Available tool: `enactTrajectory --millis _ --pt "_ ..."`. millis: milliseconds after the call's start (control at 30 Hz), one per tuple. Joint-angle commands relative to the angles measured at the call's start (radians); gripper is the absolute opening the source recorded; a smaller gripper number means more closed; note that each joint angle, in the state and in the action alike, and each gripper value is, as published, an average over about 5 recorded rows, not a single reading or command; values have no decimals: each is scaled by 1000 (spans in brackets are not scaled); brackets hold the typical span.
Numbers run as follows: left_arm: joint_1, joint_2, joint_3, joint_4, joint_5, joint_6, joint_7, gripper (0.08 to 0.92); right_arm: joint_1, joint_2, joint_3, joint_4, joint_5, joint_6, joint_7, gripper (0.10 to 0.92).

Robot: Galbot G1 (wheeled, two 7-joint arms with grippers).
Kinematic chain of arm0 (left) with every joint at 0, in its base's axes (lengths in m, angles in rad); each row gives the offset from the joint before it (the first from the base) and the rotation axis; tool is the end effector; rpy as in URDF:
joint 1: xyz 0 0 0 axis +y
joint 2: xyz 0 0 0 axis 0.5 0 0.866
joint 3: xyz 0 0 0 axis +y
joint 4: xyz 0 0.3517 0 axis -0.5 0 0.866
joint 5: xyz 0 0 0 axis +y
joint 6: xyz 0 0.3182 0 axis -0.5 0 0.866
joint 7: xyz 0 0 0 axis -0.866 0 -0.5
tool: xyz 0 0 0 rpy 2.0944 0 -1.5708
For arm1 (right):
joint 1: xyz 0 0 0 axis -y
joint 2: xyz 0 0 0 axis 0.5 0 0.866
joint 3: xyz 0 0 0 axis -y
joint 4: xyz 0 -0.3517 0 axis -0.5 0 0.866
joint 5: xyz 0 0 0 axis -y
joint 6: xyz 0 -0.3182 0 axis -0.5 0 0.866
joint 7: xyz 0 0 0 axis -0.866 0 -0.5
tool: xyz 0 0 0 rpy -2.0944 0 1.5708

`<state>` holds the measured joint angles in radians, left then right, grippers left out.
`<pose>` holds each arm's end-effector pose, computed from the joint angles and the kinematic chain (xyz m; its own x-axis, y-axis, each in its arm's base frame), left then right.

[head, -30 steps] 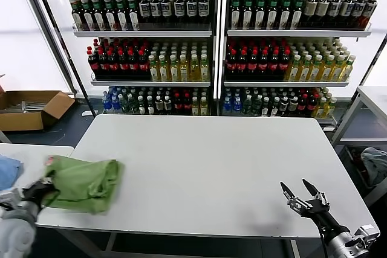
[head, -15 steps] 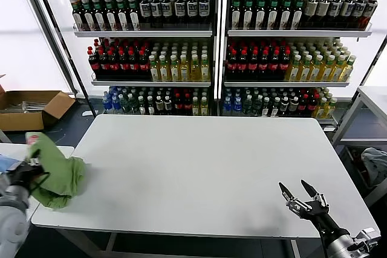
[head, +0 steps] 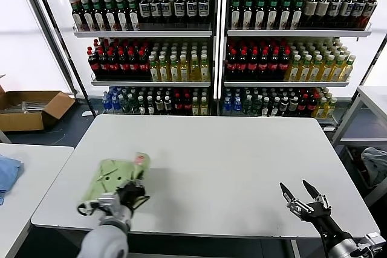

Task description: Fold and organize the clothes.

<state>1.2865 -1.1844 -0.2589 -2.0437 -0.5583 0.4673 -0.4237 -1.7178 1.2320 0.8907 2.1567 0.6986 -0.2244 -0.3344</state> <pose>0.2136 0.0093 -0.2780 -0.9136 0.0705 0.4005 0.0331 0.9945 -0.0997 0.1105 -0.1482 -0.2589 -0.9528 -0.2730 0.1329 -0.2301 0.9348 0.2707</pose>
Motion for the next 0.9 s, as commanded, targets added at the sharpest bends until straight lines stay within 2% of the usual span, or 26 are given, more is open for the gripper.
enactTrajectory --millis 33,233,400,667,900 --pt "-122 -138 266 28 -119 24 -16 150 -26 7 -19 44 -29 -21 9 823" --pt "-182 -152 265 79 -257 -40 14 150 1 -18 -103 59 -70 -47 43 823" --pt "-179 -130 260 76 -279 -58 56 172 71 -62 -206 48 -92 -102 110 823" --pt "-137 -62 105 -30 -353 -124 97 388 309 -118 -496 -66 -54 -221 274 823" --pt "-61 25 -105 -77 -347 -113 141 587 570 -42 -798 -279 -111 -281 348 823"
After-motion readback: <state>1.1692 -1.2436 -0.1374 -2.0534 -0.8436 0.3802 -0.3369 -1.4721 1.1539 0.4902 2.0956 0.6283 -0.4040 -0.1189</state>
